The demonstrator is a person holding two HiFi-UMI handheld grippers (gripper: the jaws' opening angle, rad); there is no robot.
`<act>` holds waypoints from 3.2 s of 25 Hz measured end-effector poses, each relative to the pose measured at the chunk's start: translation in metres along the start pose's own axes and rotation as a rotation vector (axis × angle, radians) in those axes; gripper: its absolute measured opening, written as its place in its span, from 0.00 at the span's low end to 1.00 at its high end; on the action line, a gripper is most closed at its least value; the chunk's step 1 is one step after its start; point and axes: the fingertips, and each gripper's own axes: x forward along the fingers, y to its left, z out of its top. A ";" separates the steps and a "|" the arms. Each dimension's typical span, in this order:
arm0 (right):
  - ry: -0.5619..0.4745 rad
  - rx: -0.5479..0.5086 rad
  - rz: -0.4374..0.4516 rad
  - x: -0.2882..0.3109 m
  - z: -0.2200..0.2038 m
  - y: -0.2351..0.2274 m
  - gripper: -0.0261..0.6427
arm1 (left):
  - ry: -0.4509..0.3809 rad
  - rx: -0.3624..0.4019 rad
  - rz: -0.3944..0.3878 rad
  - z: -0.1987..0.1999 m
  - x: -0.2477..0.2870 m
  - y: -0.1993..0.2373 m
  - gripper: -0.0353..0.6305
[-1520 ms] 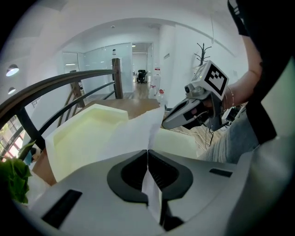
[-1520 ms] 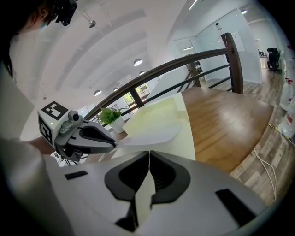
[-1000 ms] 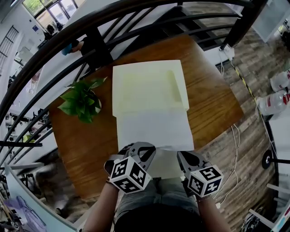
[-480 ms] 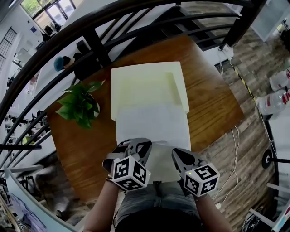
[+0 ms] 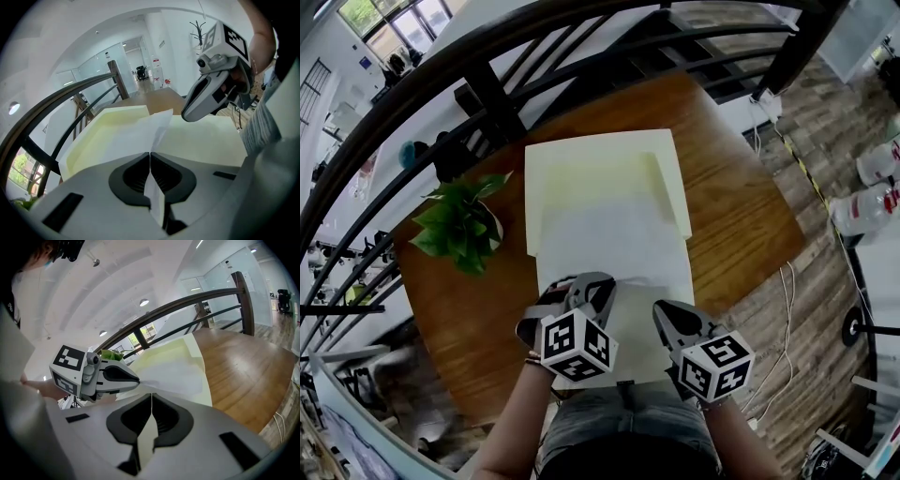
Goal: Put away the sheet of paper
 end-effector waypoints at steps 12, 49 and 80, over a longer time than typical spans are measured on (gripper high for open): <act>-0.004 0.011 -0.014 0.015 0.015 -0.010 0.08 | 0.046 0.038 0.064 -0.006 0.027 0.030 0.09; -0.006 0.031 -0.024 0.029 0.028 -0.013 0.08 | 0.120 -0.113 0.272 -0.016 0.055 0.084 0.22; -0.164 -0.135 0.053 -0.006 0.082 0.031 0.08 | -0.404 -0.730 0.037 0.043 -0.063 0.048 0.15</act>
